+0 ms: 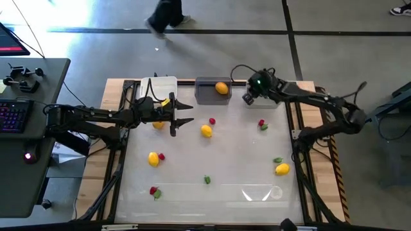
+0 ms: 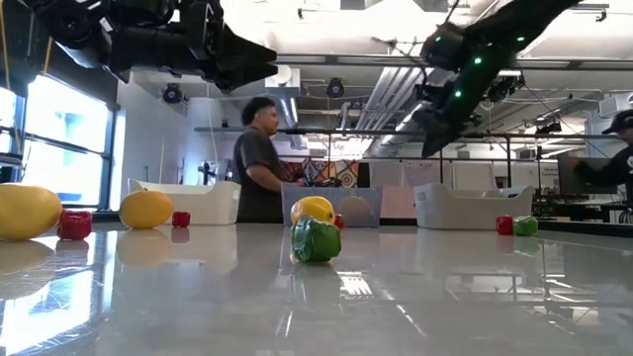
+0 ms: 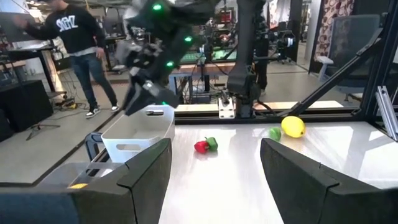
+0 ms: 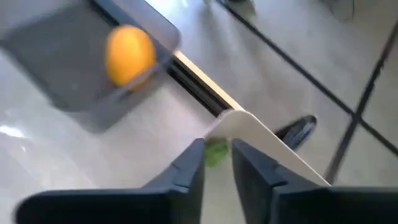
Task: Sort produce into baskets
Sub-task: Adjust the gray bin
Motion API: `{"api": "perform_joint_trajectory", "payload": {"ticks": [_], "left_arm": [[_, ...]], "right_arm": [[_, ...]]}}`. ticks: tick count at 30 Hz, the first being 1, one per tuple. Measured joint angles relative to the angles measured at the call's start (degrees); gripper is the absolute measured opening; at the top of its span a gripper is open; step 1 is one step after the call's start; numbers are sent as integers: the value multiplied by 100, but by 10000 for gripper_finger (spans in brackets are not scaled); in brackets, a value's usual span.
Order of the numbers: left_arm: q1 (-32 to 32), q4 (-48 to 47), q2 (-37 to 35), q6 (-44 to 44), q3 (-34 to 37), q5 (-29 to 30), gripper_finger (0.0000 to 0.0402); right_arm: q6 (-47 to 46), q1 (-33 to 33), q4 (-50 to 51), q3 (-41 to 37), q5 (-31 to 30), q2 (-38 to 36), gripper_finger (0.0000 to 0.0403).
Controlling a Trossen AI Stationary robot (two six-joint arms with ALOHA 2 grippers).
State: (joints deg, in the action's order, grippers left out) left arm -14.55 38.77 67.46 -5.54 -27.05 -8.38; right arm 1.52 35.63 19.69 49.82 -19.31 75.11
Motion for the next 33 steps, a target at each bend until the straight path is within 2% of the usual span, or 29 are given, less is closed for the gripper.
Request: {"api": "perform_joint_trajectory", "payload": {"ticks": [4, 11, 19, 22, 27, 33], "left_arm": [[46, 6, 0, -70, 0, 0, 234], [129, 45, 0, -72, 0, 0, 234], [147, 148, 0, -72, -7, 0, 234], [147, 197, 2, -72, -7, 0, 234], [147, 335, 2, -52, -7, 0, 234], [147, 288, 2, -59, -7, 0, 234]], "right_arm": [[8, -320, -566, -682, 4, -562, 9], [102, -803, -785, -1418, 262, -1235, 11], [359, -1048, -680, -1747, 1079, -1287, 4], [391, -1084, -677, -1792, 1115, -1287, 4], [213, -1045, -843, -1792, 820, -1286, 4], [188, -877, -726, -1792, 1171, -1080, 4]]}}
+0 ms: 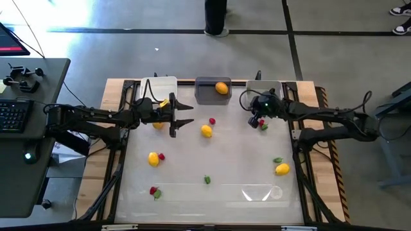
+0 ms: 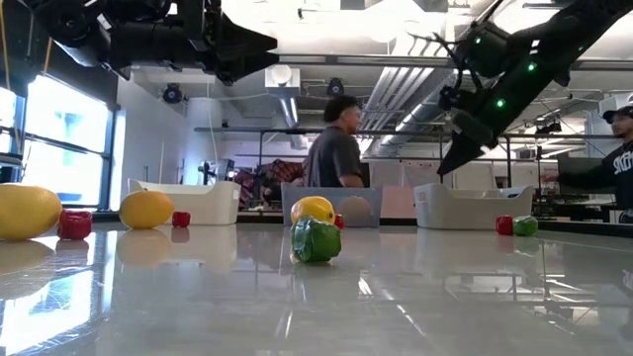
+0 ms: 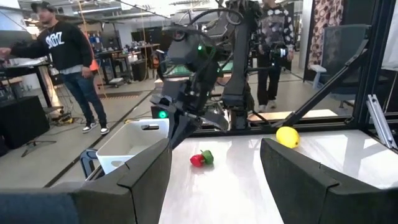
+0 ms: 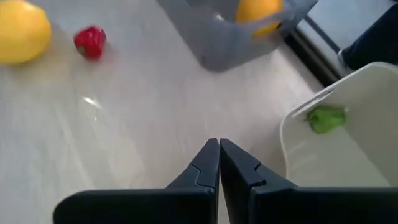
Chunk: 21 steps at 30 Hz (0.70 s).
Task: Sort produce into baskets
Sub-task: Adjust the gray bin
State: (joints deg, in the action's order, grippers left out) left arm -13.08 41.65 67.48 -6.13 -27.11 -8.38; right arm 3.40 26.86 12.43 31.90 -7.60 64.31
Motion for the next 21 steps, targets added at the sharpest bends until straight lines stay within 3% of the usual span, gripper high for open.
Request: {"api": "perform_joint_trajectory", "payload": {"ticks": [10, 21], "left_arm": [[0, -4, 0, 0, 0, 0, 234], [0, -65, 0, -7, 0, 2, 234]], "right_arm": [[674, 465, -463, 0, -122, 885, 4], [954, 657, -733, 4, -312, 943, 4]]}}
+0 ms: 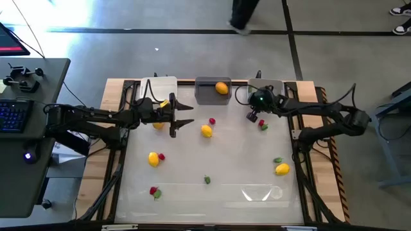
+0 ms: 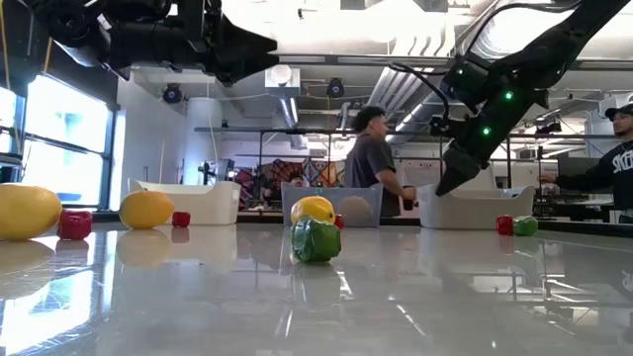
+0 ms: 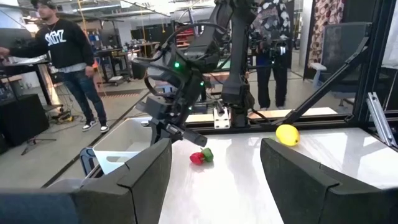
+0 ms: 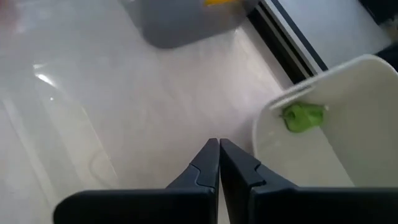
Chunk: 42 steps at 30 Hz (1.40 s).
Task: Sort produce into baskets
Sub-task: Adjust the gray bin
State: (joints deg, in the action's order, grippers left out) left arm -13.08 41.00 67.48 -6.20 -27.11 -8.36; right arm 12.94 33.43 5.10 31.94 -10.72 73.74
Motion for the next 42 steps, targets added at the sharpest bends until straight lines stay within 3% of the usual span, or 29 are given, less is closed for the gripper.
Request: {"api": "perform_joint_trajectory", "payload": {"ticks": [6, 15, 27, 36, 42], "left_arm": [[0, -77, 0, -2, 0, 0, 234], [0, -83, 0, 0, 0, 0, 234], [0, -86, 0, 7, 0, 0, 234], [0, -87, 0, 3, 2, 0, 234], [0, -88, 0, 4, 2, 0, 234]], "right_arm": [[-167, -179, 428, 2, 2, -264, 4], [-1153, -103, 1577, 2, -167, -555, 4], [-1467, 453, 1603, 2, -387, -549, 4], [-1810, 557, 2030, 2, -283, -544, 4], [-1852, 560, 2024, 2, -580, -544, 4]]}}
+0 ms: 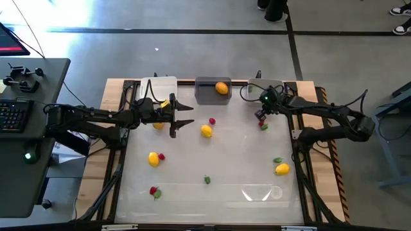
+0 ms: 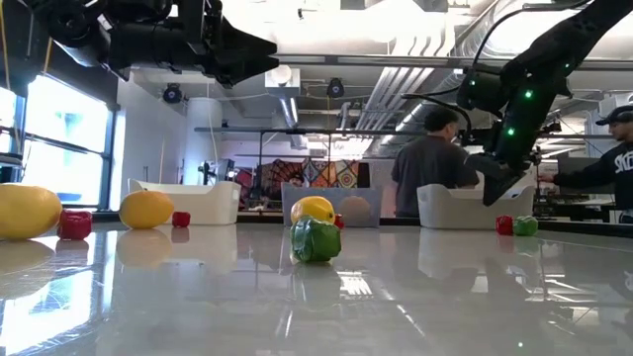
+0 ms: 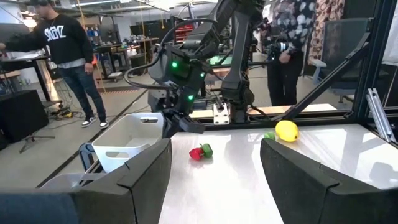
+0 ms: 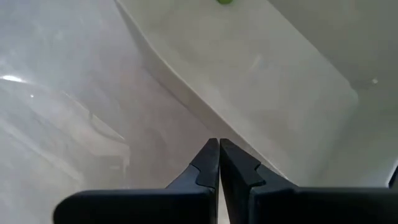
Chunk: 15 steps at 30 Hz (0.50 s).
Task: Sort produce into baskets
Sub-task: Adjust the gray bin
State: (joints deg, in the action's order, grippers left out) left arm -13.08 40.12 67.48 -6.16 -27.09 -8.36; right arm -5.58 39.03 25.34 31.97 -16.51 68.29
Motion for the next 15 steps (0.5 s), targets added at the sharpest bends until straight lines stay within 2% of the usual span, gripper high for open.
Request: {"api": "perform_joint_trajectory", "payload": {"ticks": [15], "left_arm": [[0, -2, 0, -2, 0, 2, 234]], "right_arm": [[328, -9, -349, 0, -279, -11, 4]]}}
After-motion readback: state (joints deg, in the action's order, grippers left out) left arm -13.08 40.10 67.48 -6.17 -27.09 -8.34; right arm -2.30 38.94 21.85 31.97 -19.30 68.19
